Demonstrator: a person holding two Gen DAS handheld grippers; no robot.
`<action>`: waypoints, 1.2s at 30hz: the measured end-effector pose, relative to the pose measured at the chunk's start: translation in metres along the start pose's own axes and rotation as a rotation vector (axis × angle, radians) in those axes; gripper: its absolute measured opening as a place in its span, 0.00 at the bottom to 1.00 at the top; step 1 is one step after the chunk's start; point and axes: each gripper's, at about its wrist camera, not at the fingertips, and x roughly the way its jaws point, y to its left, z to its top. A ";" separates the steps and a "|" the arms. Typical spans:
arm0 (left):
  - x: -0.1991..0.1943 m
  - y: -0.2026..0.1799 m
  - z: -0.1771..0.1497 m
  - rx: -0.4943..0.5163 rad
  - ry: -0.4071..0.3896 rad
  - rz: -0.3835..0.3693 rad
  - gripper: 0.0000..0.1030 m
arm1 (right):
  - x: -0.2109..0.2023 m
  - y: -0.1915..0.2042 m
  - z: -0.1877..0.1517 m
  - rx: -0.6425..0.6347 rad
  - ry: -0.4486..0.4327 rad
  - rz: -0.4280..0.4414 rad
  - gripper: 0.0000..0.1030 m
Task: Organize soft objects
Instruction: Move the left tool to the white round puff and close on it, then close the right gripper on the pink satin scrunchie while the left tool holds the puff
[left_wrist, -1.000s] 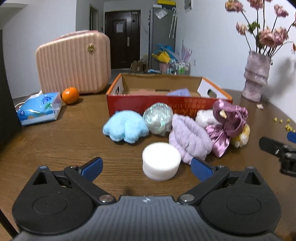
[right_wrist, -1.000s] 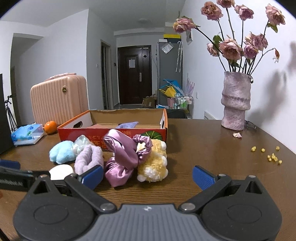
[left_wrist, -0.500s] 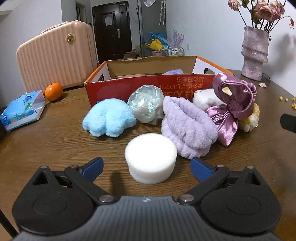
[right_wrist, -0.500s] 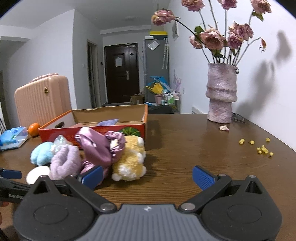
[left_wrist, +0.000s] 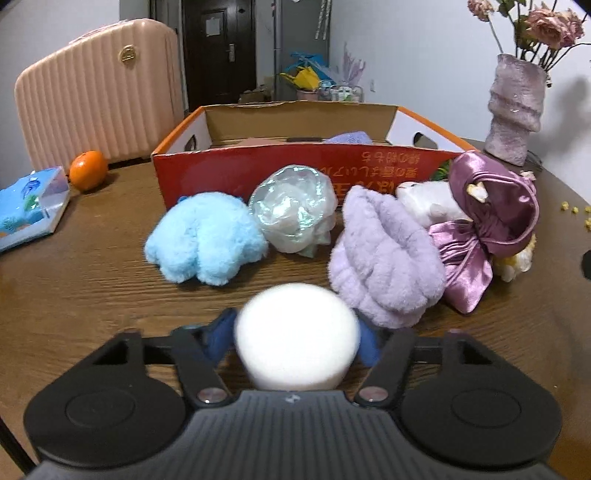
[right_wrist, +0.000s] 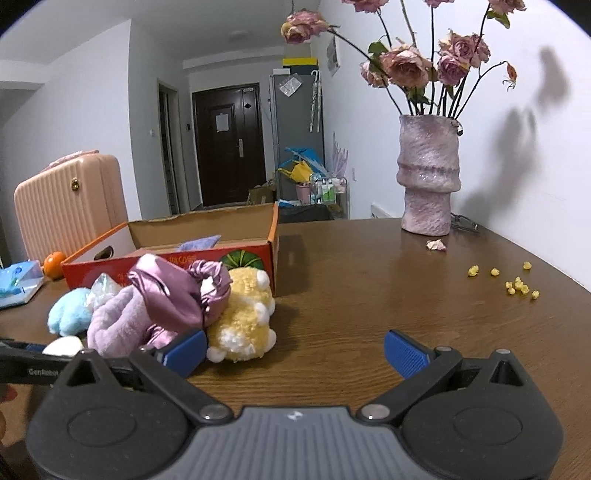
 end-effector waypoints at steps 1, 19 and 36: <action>-0.001 0.000 0.000 0.000 -0.001 -0.010 0.56 | 0.000 0.001 -0.001 -0.004 0.001 0.001 1.00; -0.030 0.009 0.005 -0.021 -0.089 -0.004 0.55 | -0.001 0.005 -0.004 -0.022 -0.036 0.024 1.00; -0.053 0.049 0.009 -0.065 -0.175 0.045 0.55 | 0.013 0.050 -0.004 -0.125 -0.070 0.040 1.00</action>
